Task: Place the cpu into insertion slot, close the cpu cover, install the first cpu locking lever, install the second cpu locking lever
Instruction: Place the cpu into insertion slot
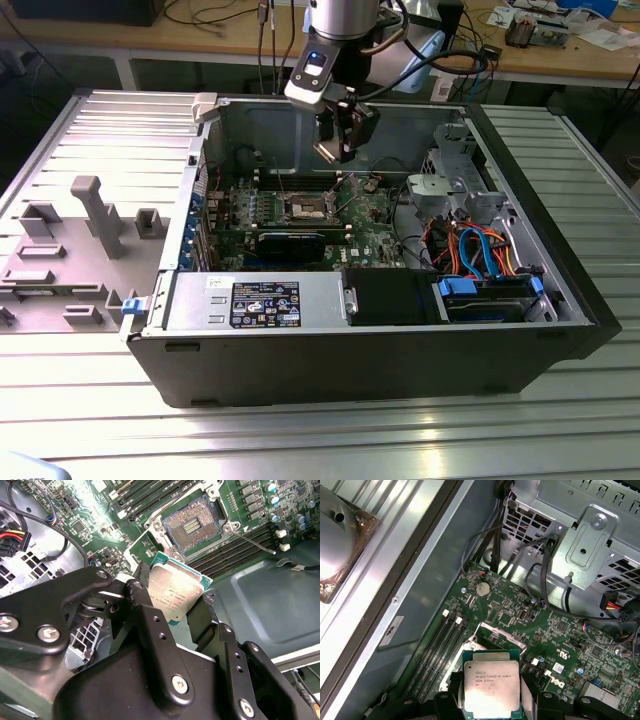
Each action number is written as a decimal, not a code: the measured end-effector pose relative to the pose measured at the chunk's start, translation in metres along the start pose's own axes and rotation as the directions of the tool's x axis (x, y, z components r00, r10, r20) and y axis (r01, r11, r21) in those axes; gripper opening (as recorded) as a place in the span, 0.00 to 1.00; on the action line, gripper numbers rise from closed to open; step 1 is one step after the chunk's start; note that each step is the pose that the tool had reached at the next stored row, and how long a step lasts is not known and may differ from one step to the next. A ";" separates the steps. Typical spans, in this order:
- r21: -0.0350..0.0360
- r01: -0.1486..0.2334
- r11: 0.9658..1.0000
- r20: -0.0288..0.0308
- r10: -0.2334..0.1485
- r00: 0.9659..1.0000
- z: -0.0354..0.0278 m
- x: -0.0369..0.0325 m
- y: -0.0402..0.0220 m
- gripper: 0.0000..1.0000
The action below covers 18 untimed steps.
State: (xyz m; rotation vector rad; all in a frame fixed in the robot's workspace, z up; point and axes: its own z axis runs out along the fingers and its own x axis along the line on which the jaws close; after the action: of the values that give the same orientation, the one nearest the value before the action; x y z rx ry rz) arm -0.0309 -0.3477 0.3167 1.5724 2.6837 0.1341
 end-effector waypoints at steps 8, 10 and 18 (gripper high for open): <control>-0.001 -0.033 0.999 0.003 0.033 0.999 0.0000 0.0000 0.0000 0.55; -0.001 -0.050 0.999 0.004 0.050 0.999 0.0000 0.0000 0.0000 0.55; -0.002 -0.087 0.996 0.008 0.087 0.996 0.0001 0.0000 0.0000 0.55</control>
State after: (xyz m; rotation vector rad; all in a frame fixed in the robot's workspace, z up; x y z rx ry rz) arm -0.0309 -0.3477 0.3167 1.6863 2.6093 0.1318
